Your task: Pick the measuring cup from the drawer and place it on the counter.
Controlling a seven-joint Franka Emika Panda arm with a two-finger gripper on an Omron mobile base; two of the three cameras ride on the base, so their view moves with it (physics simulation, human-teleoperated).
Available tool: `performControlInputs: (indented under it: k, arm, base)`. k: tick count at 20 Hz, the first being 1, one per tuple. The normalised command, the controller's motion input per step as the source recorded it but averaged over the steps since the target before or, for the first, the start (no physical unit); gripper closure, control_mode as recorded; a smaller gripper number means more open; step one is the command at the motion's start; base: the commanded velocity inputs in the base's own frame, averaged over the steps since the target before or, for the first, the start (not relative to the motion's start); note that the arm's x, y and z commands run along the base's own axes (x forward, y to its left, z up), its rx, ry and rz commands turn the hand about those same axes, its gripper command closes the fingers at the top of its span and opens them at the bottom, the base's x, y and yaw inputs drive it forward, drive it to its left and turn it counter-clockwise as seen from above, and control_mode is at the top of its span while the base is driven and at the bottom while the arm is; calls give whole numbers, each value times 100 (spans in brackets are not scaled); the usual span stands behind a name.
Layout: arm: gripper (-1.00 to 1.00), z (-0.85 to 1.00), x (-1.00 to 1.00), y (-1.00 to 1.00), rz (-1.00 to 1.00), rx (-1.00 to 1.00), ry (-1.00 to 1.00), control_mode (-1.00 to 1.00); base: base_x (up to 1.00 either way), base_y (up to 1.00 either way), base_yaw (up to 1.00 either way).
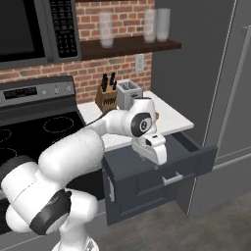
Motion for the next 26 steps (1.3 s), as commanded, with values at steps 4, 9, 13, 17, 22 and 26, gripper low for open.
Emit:
performControlInputs:
  k: [4, 9, 13, 17, 22, 26]
  arm:
    - [-100, -69, 71, -71, -23, 30, 5, -100]
    - [-100, -17, 76, -2, -3, 9, 0, -100]
    - [-100, -26, 49, 0, 0, 4, 0, -100]
    - [-100, -67, 12, 0, 0, 0, 0, -100]
    - [-100, -35, 23, 0, 0, 5, 0, -100]
    - [-100, -28, 42, 6, 0, 5, -4, -100]
  base:
    - [0, 0, 0]
    - [0, 0, 0]
    - [0, 0, 0]
    - [0, 0, 0]
    - [0, 0, 0]
    - [0, 0, 0]
